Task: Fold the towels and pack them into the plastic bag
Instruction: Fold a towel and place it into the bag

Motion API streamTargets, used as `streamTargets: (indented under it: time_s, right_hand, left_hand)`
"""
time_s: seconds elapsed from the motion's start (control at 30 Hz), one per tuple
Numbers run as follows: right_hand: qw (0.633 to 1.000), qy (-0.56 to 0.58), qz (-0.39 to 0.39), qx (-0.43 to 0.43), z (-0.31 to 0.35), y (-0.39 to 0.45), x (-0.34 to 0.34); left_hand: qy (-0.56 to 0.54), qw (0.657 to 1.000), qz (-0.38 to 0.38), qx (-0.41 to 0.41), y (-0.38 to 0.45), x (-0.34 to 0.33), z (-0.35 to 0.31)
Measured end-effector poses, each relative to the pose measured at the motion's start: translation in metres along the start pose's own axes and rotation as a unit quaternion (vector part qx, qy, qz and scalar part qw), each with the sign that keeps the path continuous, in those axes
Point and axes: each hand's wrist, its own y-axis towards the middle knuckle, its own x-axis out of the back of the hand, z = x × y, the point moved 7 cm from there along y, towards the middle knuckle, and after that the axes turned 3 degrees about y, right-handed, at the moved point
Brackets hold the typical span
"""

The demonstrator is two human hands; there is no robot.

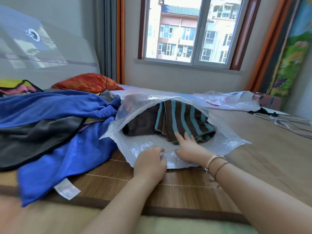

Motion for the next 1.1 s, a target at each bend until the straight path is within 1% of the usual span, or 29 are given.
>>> streamTargets:
  time_s: [0.07, 0.13, 0.23, 0.3, 0.37, 0.43, 0.5, 0.53, 0.6, 0.67, 0.7, 0.77, 0.87, 0.97, 1.1]
  right_hand:
    - [0.999, -0.002, -0.014, 0.034, 0.014, -0.035, -0.003]
    - [0.996, -0.013, -0.052, 0.065, 0.033, -0.066, 0.0]
    - [0.987, -0.003, -0.112, 0.115, 0.075, -0.108, 0.002]
    - [0.971, 0.027, -0.163, 0.17, 0.112, -0.131, 0.003]
    - [0.95, 0.104, -0.186, 0.23, 0.155, -0.146, -0.002]
    - [0.926, 0.222, -0.164, 0.258, 0.197, -0.153, -0.016]
    - [0.905, 0.292, -0.143, 0.273, 0.237, -0.151, -0.03]
    - [0.899, 0.307, -0.135, 0.281, 0.257, -0.146, -0.037]
    - [0.896, 0.312, -0.133, 0.287, 0.289, -0.13, -0.045]
    - [0.896, 0.321, -0.145, 0.272, 0.311, -0.106, -0.048]
    - [0.895, 0.333, -0.152, 0.254, 0.317, -0.092, -0.048]
    - [0.897, 0.341, -0.179, 0.215, 0.324, -0.067, -0.044]
    - [0.916, 0.292, -0.195, 0.194, 0.335, -0.038, -0.036]
    - [0.931, 0.24, -0.172, 0.214, 0.355, -0.014, -0.033]
    - [0.958, 0.157, -0.108, 0.213, 0.371, 0.002, -0.049]
  left_hand:
    - [-0.096, 0.995, -0.04, 0.009, -0.03, 0.026, 0.004]
    - [-0.164, 0.983, -0.083, 0.009, -0.064, 0.052, 0.015]
    - [-0.28, 0.95, -0.129, 0.046, -0.111, 0.088, 0.051]
    - [-0.316, 0.929, -0.175, 0.083, -0.136, 0.115, 0.082]
    - [-0.337, 0.908, -0.217, 0.121, -0.155, 0.142, 0.114]
    - [-0.351, 0.887, -0.253, 0.159, -0.171, 0.168, 0.141]
    - [-0.383, 0.859, -0.285, 0.186, -0.182, 0.186, 0.162]
    - [-0.399, 0.848, -0.286, 0.2, -0.186, 0.191, 0.17]
    - [-0.437, 0.829, -0.26, 0.231, -0.186, 0.191, 0.184]
    - [-0.49, 0.799, -0.232, 0.258, -0.185, 0.192, 0.193]
    - [-0.505, 0.789, -0.23, 0.264, -0.184, 0.195, 0.198]
    - [-0.508, 0.782, -0.238, 0.271, -0.184, 0.204, 0.207]
    - [-0.509, 0.776, -0.239, 0.286, -0.186, 0.211, 0.22]
    - [-0.519, 0.77, -0.227, 0.292, -0.183, 0.214, 0.227]
    - [-0.524, 0.77, -0.22, 0.291, -0.181, 0.217, 0.228]
